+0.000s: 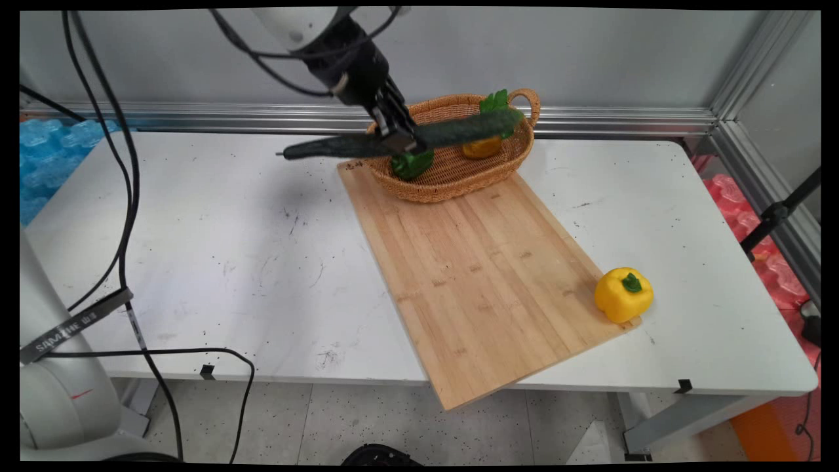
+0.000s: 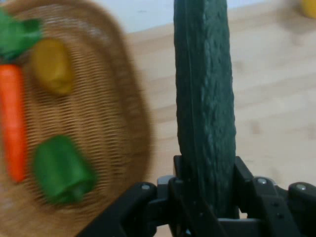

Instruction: Place the picked object in the vegetable basket

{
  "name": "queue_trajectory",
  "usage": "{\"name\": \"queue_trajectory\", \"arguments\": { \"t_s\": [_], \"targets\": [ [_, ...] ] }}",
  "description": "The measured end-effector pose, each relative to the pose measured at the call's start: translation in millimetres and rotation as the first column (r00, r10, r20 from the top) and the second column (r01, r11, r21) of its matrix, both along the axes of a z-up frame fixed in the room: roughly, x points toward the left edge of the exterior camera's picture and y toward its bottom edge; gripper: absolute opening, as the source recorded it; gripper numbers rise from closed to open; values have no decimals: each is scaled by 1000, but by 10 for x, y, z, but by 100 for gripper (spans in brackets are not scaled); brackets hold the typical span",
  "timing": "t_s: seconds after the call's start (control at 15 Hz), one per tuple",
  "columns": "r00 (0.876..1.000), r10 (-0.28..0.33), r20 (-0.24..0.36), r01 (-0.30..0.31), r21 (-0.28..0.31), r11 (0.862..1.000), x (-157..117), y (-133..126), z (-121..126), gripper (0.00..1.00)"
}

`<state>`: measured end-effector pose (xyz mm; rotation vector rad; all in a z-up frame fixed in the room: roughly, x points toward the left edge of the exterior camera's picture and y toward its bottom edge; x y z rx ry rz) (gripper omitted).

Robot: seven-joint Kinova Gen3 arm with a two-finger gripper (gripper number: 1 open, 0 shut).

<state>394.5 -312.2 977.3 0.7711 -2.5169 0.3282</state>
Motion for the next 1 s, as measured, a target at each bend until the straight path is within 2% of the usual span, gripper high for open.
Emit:
{"name": "queue_trajectory", "arguments": {
  "t_s": [0.13,0.47,0.67,1.0],
  "targets": [
    [997,68,24,-68,-11,998,71,-196,27,0],
    [982,173,81,-172,-26,985,76,-616,-65,0],
    [974,202,106,-201,-22,979,-28,-853,-215,0],
    [967,207,146,-209,-4,978,-284,-1233,-551,0]
  ]
}}
